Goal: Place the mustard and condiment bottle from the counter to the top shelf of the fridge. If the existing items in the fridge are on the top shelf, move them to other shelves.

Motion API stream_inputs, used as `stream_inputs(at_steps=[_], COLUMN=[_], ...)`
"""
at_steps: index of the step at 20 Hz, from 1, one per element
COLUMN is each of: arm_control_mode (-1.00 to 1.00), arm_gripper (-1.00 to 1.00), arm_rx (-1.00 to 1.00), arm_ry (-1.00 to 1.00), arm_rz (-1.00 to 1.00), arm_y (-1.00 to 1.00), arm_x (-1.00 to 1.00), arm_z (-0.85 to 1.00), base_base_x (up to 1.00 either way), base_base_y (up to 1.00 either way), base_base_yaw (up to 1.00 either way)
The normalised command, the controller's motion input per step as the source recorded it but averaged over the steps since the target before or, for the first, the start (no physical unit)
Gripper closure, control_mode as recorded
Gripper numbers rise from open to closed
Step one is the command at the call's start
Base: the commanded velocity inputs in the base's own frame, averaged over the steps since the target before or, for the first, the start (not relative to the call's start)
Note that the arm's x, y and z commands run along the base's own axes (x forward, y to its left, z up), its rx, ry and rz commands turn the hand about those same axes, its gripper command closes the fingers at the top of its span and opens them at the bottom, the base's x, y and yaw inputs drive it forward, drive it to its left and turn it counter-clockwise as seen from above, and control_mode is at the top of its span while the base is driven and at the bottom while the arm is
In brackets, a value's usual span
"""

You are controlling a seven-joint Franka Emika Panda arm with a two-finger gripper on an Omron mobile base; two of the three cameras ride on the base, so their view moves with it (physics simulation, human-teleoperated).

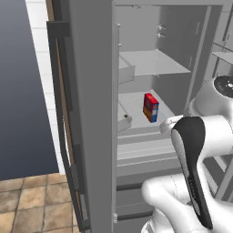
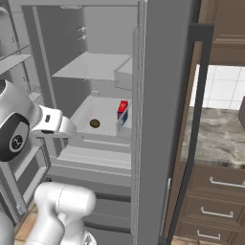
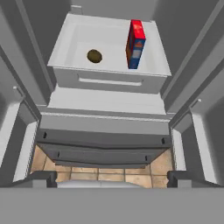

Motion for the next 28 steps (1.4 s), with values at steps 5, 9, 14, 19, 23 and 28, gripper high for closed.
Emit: stream_inputs(at_steps=[5,9,14,19,23,28], arm_control_mode=[-1.00,-1.00,-1.00,1.00,1.00,1.00], arm_gripper=[-1.00,-1.00,-1.00,-1.00,-1.00,-1.00], arm_rx=[0.03,0.00,0.00,0.00,0.00,0.00], arm_ry=[-0.13,-0.20,0.02,0.00,0.00,0.00], arm_rz=[0.00,0.00,0.02,0.00,0.00,0.00], arm_y=[0.00,0.00,0.00,0.00,0.00,0.00], arm_x=[-0.24,-0.05,-0.46,0.00,0.00,0.00], arm_z=[0.00,0.00,-0.08,0.00,0.00,0.00], base_base_x=[0.00,0.00,0.00,-1.00,-1.00,-1.00], base_base_y=[0.00,0.00,0.00,0.00,0.00,-0.07], base_base_yaw=[0.00,0.00,0.00,0.07,0.01,-0.17])
